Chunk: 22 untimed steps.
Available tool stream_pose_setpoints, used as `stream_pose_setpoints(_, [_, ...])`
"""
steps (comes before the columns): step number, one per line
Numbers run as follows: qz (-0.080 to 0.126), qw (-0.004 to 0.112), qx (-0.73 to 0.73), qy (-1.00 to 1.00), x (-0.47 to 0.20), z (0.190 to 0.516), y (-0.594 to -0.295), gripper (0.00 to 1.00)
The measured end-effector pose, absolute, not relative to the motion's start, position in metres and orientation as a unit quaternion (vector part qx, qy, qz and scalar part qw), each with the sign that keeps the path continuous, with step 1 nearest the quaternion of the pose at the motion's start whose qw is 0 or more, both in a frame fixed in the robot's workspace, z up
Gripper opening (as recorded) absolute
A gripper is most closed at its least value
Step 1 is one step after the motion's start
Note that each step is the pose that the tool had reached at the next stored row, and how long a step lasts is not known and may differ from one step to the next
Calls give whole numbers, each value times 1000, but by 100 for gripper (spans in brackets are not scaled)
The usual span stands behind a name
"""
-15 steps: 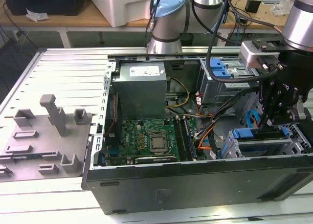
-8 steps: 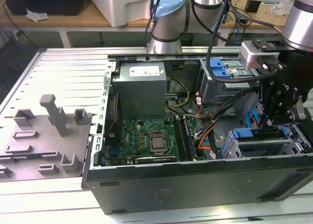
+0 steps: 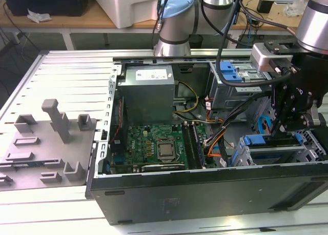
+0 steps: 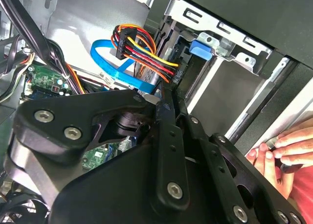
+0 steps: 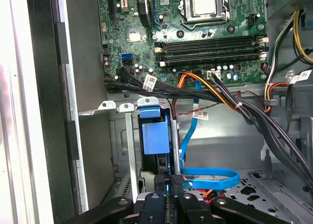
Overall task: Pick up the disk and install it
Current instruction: 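Insert the second disk wire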
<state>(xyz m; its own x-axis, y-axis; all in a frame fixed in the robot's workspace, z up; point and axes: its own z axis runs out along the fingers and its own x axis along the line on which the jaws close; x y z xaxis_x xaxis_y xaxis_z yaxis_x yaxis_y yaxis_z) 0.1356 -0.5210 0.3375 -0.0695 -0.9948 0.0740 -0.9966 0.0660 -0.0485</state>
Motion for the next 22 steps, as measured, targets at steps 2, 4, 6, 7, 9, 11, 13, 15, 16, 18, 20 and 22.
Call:
stream_pose_setpoints(2, [43,10,682,-730,136,337,-521,16])
stream_pose_setpoints(4, [42,10,682,-730,136,337,-521,17])
stream_pose_setpoints(6, [43,10,682,-730,136,337,-521,29])
stream_pose_setpoints(7, [43,10,682,-730,136,337,-521,35])
stream_pose_setpoints(9, [43,10,682,-730,136,338,-521,41])
stream_pose_setpoints(11, [43,10,682,-730,136,338,-521,53])
stream_pose_setpoints(13, [43,10,682,-730,136,338,-521,53])
stream_pose_setpoints(15, [43,10,682,-730,136,339,-521,60])
stream_pose_setpoints(16, [43,10,682,-730,136,339,-521,60])
stream_pose_setpoints(18, [43,11,682,-730,136,340,-521,60])
stream_pose_setpoints(20, [43,10,682,-730,136,342,-521,60])
stream_pose_setpoints(22, [43,10,682,-730,136,345,-521,60])
